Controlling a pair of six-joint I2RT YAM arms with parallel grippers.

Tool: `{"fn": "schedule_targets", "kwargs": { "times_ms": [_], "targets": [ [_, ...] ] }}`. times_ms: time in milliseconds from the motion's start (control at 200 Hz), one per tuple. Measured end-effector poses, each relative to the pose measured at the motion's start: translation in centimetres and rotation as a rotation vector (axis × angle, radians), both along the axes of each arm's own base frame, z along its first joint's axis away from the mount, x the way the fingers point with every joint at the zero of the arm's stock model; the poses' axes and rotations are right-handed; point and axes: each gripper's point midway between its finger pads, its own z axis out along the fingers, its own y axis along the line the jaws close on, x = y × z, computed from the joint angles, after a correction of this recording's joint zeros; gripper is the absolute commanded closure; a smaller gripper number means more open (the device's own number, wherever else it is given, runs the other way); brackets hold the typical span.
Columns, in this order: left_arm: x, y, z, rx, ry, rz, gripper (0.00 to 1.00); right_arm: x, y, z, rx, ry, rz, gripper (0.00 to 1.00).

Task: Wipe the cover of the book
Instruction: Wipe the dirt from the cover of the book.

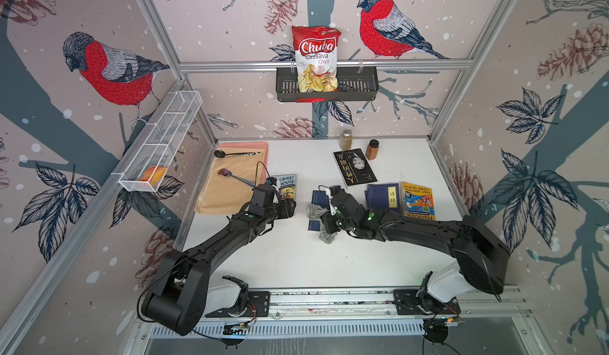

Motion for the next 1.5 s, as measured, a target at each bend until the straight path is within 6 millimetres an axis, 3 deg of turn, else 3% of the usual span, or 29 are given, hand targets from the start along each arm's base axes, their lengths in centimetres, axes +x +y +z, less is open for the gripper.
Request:
{"fn": "schedule_targets", "kwargs": {
  "times_ms": [165, 460, 760, 876, 1061, 1231, 1321, 1501],
  "targets": [
    [-0.1, -3.7, -2.0, 0.034, 0.051, -0.106, 0.39, 3.3, -1.8, -1.1, 0.014, 0.016, -0.087, 0.98],
    [-3.5, -7.4, -6.3, 0.067, 0.155, -0.207, 0.41, 5.5, -3.3, -7.4, -0.046, 0.121, -0.160, 0.97],
    [-5.3, -12.3, -6.1, -0.016, 0.138, -0.298, 0.42, 9.5, -2.9, -7.4, 0.031, 0.091, -0.200, 0.97],
    [-5.7, -12.3, -6.0, -0.004, 0.159, -0.290, 0.42, 10.0, -2.8, -7.4, 0.032, 0.090, -0.203, 0.97],
    [-2.9, -10.3, -3.7, 0.105, 0.089, -0.161, 0.45, 9.8, -3.0, -7.7, 0.038, 0.078, -0.199, 0.97],
    [0.8, -10.1, -2.0, 0.160, 0.027, -0.107, 0.54, 9.4, -3.3, -7.7, 0.056, 0.060, -0.199, 0.97],
    [2.6, -10.3, -2.7, 0.200, 0.026, -0.095, 0.63, 9.0, -3.7, -7.7, 0.059, 0.059, -0.204, 0.97],
    [4.2, -10.3, -5.1, 0.250, 0.064, -0.101, 0.88, 8.5, -4.2, -7.8, 0.048, 0.055, -0.234, 0.97]
  ]
}}
